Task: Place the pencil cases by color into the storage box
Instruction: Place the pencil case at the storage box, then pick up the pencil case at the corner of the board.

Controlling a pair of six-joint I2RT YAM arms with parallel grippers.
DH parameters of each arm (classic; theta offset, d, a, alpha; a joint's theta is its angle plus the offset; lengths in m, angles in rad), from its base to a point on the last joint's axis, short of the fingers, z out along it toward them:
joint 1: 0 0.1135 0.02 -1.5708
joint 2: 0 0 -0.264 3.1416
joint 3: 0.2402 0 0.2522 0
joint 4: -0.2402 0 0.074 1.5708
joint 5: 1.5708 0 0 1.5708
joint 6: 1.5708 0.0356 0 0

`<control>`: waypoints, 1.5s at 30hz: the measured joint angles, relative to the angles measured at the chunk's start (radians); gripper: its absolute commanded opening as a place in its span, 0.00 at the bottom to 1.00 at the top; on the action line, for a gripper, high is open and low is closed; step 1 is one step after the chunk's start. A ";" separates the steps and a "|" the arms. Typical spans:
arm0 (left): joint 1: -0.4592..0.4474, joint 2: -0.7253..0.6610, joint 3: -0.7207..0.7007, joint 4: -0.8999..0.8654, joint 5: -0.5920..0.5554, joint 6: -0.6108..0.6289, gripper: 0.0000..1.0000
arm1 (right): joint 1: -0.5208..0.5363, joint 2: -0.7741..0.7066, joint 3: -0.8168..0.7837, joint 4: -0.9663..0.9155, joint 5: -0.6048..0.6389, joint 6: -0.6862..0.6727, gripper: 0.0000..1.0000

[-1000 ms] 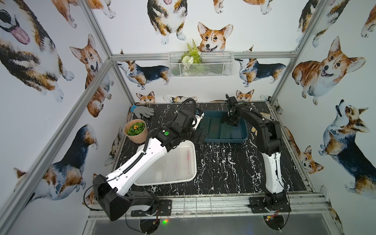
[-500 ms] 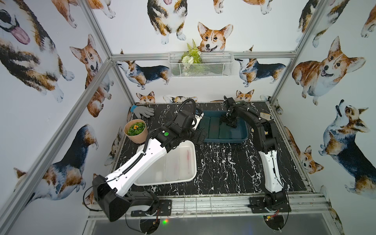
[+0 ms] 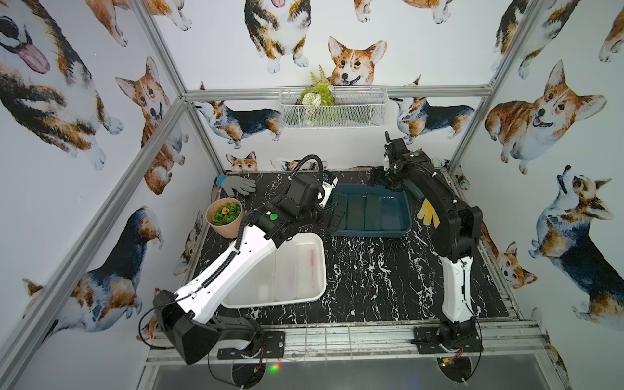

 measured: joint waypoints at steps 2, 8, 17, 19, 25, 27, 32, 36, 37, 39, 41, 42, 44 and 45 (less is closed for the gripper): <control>0.002 0.001 0.005 -0.001 0.006 0.000 1.00 | -0.045 -0.048 -0.053 0.043 -0.009 -0.035 0.90; 0.005 0.010 0.023 -0.010 0.026 0.000 1.00 | -0.216 -0.092 -0.134 0.156 -0.023 -0.134 0.90; 0.005 0.039 0.064 -0.035 0.038 0.000 1.00 | -0.306 -0.021 -0.155 0.259 -0.053 -0.415 0.89; 0.005 0.044 0.065 -0.038 0.038 0.000 1.00 | -0.314 -0.007 -0.171 0.270 -0.075 -0.455 0.88; 0.005 0.059 0.071 -0.043 0.046 -0.005 1.00 | -0.351 0.001 -0.248 0.359 -0.151 -0.523 0.88; 0.005 0.063 0.076 -0.045 0.049 -0.005 1.00 | -0.364 0.008 -0.257 0.386 -0.173 -0.532 0.88; 0.005 0.082 0.078 -0.051 0.049 -0.015 1.00 | -0.392 0.050 -0.243 0.433 -0.225 -0.556 0.88; 0.005 0.103 0.087 -0.060 0.049 -0.028 1.00 | -0.408 0.088 -0.218 0.454 -0.261 -0.562 0.88; 0.005 0.112 0.093 -0.062 0.050 -0.030 1.00 | -0.409 0.104 -0.208 0.465 -0.270 -0.568 0.89; 0.005 0.129 0.107 -0.067 0.052 -0.031 1.00 | -0.413 0.128 -0.196 0.480 -0.279 -0.577 0.88; 0.005 0.150 0.125 -0.079 0.053 -0.030 1.00 | -0.413 0.159 -0.186 0.491 -0.290 -0.585 0.88; 0.005 0.161 0.134 -0.086 0.053 -0.030 1.00 | -0.413 0.172 -0.182 0.496 -0.296 -0.591 0.88; 0.005 0.185 0.154 -0.097 0.059 -0.030 1.00 | -0.413 0.199 -0.168 0.505 -0.305 -0.608 0.88; 0.005 0.200 0.167 -0.103 0.061 -0.030 1.00 | -0.413 0.214 -0.157 0.508 -0.308 -0.616 0.88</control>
